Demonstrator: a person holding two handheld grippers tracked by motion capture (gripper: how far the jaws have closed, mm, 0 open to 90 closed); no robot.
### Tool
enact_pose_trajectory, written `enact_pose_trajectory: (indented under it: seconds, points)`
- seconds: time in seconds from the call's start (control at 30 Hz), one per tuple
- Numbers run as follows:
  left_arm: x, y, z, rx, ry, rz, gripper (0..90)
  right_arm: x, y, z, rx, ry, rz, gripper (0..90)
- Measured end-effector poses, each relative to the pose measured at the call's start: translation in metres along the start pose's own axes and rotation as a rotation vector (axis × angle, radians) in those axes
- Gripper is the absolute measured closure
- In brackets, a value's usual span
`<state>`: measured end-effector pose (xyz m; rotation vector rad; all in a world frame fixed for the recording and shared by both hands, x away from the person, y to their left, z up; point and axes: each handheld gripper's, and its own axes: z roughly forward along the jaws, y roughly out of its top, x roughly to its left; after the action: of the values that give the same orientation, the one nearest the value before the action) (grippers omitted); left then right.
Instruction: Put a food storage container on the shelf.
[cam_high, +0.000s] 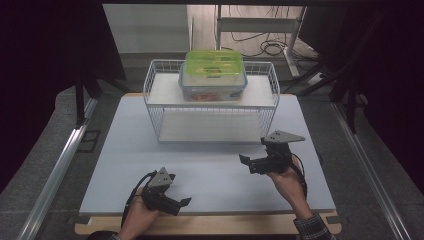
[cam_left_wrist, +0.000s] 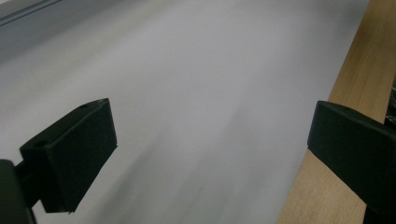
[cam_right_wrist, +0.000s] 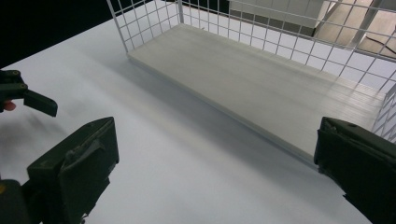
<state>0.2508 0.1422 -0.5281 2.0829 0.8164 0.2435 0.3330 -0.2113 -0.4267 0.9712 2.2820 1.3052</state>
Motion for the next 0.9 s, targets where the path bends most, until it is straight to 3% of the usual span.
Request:
enact_pose_trajectory:
  seconds: [0.9]
  points:
    - [0.000, 0.000, 0.000, 0.005, 0.008, 0.008, 1.3, 0.001, -0.032, -0.012, 0.019, -0.045, 0.023, 0.2]
